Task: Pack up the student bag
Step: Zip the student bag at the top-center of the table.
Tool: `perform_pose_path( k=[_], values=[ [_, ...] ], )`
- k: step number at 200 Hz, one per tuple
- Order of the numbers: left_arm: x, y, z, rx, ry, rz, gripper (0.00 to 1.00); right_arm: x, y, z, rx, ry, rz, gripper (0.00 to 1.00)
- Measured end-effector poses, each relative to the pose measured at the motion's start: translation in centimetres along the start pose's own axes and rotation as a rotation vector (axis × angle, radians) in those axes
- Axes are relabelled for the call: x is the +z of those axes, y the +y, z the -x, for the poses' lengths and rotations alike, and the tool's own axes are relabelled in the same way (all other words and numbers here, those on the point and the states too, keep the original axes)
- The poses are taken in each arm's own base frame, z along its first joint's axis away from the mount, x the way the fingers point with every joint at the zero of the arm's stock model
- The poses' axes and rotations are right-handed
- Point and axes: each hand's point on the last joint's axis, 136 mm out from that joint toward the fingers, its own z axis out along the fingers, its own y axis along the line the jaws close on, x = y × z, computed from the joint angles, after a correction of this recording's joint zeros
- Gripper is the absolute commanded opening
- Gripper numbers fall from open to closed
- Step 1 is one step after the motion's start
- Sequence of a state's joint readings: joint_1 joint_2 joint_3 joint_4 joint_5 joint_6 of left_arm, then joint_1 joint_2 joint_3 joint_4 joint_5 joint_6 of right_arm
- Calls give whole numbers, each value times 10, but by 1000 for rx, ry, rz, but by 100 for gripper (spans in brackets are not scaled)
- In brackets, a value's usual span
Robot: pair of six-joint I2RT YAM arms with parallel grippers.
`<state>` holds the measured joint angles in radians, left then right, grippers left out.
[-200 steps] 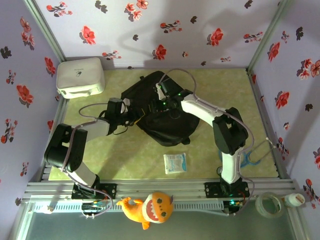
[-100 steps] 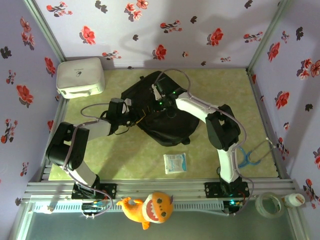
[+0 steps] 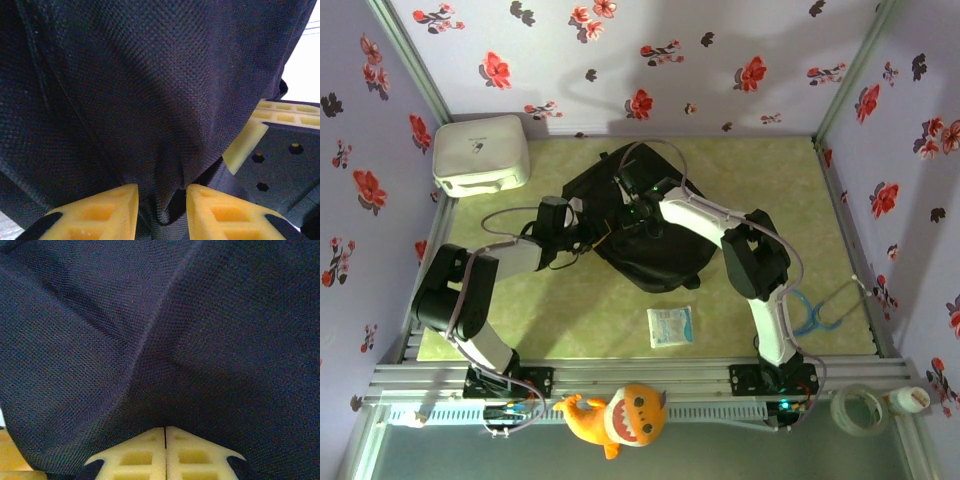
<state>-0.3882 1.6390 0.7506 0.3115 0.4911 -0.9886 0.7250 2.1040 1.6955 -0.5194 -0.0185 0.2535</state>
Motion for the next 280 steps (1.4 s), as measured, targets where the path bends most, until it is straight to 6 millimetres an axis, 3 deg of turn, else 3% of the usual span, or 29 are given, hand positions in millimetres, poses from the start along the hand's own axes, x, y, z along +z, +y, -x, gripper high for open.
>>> perform_pose_path(
  k=[28,93,142,177,211,248,280],
  values=[
    [0,-1,0,2,2,-3,36,-6,0,3,0,-29,3,0],
    [0,-6,-2,8,17,-30,38,-55,13,16,13,-133,76,0],
    [4,-7,-2,5,27,-41,37,-54,20,13,8,-134,128,0],
    [11,-7,0,-22,34,-52,22,-52,19,12,8,-138,124,0],
    [15,-5,0,-45,39,-56,0,-52,10,10,13,-148,77,0],
    [15,-7,1,-39,34,-66,0,-52,-11,10,35,-175,-37,0],
    [15,-7,2,-38,32,-65,0,-66,-38,18,80,-228,-147,0]
  ],
)
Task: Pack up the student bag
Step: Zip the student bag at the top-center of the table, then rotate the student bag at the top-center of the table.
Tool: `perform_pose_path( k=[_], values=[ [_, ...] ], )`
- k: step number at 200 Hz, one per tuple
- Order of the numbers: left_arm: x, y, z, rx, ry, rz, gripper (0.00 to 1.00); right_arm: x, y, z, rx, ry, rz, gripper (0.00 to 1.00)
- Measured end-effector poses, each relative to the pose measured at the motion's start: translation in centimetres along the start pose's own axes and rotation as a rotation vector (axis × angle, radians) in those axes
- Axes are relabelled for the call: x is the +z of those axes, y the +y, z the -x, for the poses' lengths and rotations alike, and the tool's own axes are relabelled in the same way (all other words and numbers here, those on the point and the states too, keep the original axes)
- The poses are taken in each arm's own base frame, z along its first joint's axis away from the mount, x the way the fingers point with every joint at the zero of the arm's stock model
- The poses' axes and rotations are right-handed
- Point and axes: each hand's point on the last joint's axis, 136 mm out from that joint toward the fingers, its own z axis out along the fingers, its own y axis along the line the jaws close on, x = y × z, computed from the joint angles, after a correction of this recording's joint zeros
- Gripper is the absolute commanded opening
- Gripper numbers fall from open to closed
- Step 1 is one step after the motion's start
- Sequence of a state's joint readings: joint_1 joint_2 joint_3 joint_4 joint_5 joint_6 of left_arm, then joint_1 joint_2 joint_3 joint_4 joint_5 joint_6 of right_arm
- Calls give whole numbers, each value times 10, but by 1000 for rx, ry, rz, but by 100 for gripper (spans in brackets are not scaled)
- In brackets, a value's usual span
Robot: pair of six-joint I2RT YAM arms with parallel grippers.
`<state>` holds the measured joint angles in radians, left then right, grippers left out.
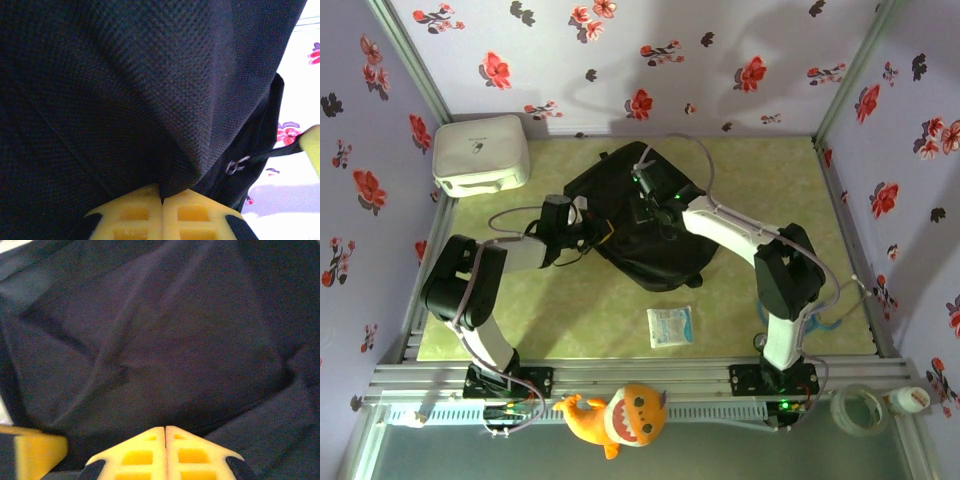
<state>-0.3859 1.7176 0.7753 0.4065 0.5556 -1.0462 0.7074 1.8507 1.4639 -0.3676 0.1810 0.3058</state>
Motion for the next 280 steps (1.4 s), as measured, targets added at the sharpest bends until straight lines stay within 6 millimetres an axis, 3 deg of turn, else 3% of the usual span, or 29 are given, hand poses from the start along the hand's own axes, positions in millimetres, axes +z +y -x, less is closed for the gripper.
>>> perform_pose_path(
  k=[41,100,153,182,218,252,280],
  values=[
    [-2,1,0,6,1,7,0,-7,-52,19,72,-56,-154,0],
    [-7,-6,0,36,3,5,0,0,-109,22,159,-47,-256,0],
    [-7,-8,1,47,4,1,0,39,-127,17,244,9,-326,0],
    [-7,-9,1,51,8,8,0,43,-128,14,268,31,-338,0],
    [-5,-23,11,82,23,28,0,27,-135,15,292,15,-346,0],
    [14,-48,41,151,22,25,0,-11,-152,14,360,-33,-354,0],
    [31,-64,64,213,15,19,5,-26,-161,7,411,-60,-346,0]
  ],
)
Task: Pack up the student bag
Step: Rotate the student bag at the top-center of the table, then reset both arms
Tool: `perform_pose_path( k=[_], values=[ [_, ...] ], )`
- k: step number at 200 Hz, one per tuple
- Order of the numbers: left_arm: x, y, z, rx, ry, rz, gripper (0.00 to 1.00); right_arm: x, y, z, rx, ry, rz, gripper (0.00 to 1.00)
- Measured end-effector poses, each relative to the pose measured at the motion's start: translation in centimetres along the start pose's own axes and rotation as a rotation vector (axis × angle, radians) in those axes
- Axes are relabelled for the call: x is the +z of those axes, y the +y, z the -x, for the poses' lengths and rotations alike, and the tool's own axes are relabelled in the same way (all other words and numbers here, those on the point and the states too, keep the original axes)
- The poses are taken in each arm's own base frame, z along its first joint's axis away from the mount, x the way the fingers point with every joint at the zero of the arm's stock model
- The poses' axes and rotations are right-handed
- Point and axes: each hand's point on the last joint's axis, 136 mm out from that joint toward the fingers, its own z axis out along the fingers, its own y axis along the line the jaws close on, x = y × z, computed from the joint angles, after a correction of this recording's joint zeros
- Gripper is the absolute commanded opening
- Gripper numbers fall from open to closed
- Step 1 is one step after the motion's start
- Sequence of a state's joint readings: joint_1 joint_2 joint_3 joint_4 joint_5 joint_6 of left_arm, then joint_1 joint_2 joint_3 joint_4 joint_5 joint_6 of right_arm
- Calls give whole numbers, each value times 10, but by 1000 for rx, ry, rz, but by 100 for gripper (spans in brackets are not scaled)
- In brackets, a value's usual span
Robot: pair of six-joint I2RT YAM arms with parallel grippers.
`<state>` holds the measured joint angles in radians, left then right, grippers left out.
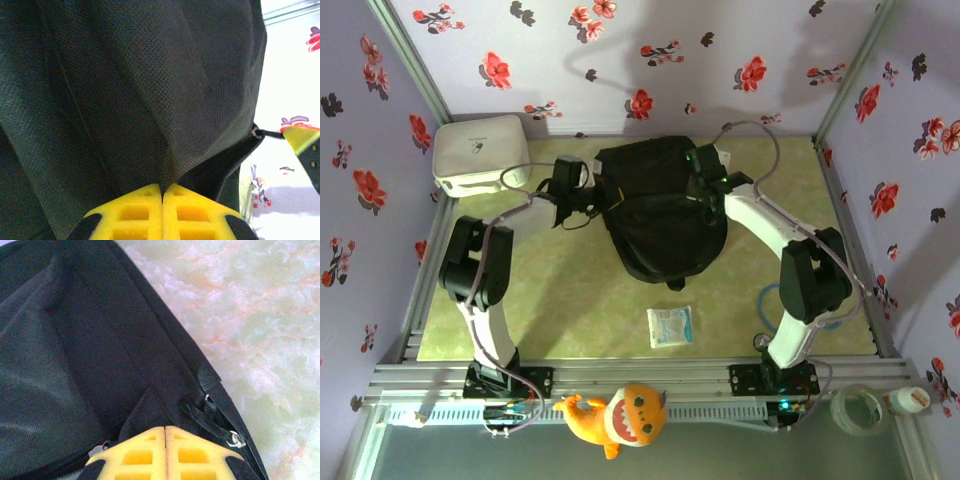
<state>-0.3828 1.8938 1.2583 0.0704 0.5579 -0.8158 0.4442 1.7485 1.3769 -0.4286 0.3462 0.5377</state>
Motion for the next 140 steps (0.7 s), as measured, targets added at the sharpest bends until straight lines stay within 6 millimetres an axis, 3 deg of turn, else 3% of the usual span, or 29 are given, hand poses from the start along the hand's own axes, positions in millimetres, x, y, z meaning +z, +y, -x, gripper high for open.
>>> perform_pose_path(
  k=[26,35,41,43,49,50,67,83,90,104,140],
  values=[
    [12,-5,25,47,-37,12,23,2,-6,0,28,5,-2,0],
    [12,-6,33,58,-63,18,32,3,-6,1,39,10,9,7],
    [12,-7,38,64,-79,24,37,3,-5,1,48,15,17,16],
    [11,-7,39,61,-86,27,39,3,-5,1,48,16,19,25],
    [10,-9,43,69,-99,29,43,3,-5,0,59,20,24,36],
    [10,-9,45,67,-104,32,44,3,-4,0,57,21,26,42],
    [6,-9,53,87,-137,52,54,-3,-3,4,73,16,47,75],
    [-2,-7,57,103,-162,91,68,-22,-4,13,81,-16,78,92],
    [-9,-8,60,114,-180,110,73,-34,-5,18,80,-41,94,99],
    [-32,-12,64,144,-231,152,83,-65,-10,34,81,-117,133,99],
    [-134,-30,76,226,-465,228,97,-139,-44,68,102,-341,141,99]
  ],
)
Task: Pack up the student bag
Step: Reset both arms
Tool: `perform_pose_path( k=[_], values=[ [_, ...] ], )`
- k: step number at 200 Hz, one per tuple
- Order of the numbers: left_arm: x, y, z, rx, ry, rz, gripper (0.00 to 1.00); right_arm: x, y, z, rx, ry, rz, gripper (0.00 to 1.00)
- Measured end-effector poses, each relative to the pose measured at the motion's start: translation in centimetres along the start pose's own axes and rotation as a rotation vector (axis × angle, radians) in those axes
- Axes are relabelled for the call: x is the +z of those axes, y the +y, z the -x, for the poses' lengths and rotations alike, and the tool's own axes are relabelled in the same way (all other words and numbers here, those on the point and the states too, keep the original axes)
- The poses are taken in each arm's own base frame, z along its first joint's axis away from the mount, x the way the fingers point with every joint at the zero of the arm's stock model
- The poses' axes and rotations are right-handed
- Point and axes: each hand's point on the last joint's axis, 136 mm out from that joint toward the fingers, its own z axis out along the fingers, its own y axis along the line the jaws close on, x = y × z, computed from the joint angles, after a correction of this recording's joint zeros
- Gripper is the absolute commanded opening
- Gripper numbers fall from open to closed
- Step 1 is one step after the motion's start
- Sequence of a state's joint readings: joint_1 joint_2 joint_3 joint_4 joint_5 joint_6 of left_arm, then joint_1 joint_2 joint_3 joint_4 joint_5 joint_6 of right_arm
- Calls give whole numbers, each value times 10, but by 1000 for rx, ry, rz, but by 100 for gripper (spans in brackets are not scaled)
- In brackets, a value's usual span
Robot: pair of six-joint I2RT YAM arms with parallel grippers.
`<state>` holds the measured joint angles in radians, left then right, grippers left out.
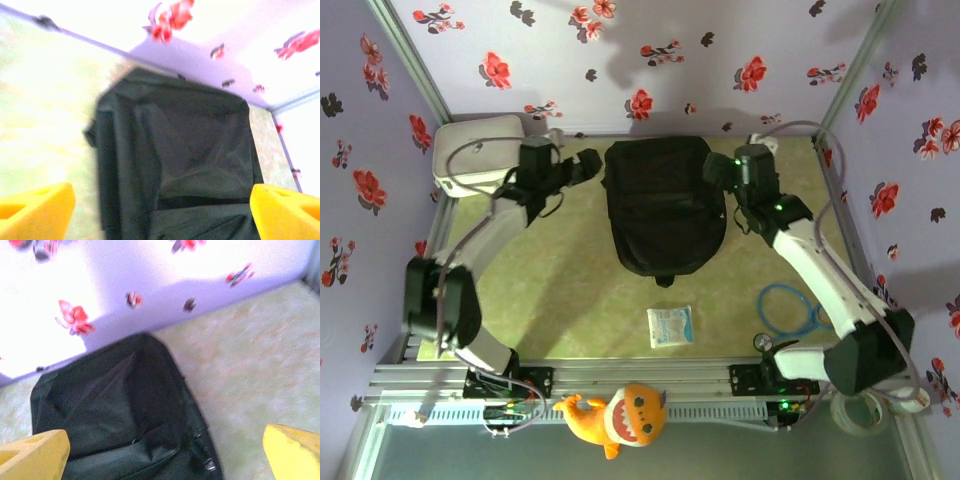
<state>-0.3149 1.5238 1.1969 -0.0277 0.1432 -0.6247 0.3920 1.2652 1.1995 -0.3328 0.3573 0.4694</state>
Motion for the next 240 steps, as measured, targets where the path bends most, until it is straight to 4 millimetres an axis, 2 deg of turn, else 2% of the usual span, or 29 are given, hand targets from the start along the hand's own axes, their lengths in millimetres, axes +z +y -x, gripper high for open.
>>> perform_pose_path(
  k=[17,36,67,90,109,128,148,177,194,221,240],
  values=[
    [-39,16,17,26,-118,56,100,-16,-26,11,-1,-80,-69,99],
    [-72,44,17,51,-210,155,100,-21,-61,2,-16,-115,-170,99],
    [-102,104,-7,83,-266,371,100,-15,-125,-45,-62,-97,-358,99],
    [-124,159,-28,86,-302,583,100,-12,-170,-77,-64,-92,-476,99],
    [-147,206,-49,63,-313,758,100,-9,-199,-104,-59,-91,-544,99],
    [-166,238,-61,38,-330,876,100,-7,-221,-130,-65,-84,-584,99],
    [-173,252,-67,68,-344,924,100,1,-228,-143,-94,-91,-578,99],
    [-168,255,-67,146,-330,930,100,20,-219,-147,-149,-97,-508,99],
    [-158,255,-65,191,-328,907,100,32,-210,-145,-170,-111,-455,99],
    [-133,261,-79,263,-274,824,100,48,-196,-144,-203,-128,-369,99],
    [-114,255,-84,328,-261,728,100,59,-186,-142,-213,-151,-305,99]
  ],
)
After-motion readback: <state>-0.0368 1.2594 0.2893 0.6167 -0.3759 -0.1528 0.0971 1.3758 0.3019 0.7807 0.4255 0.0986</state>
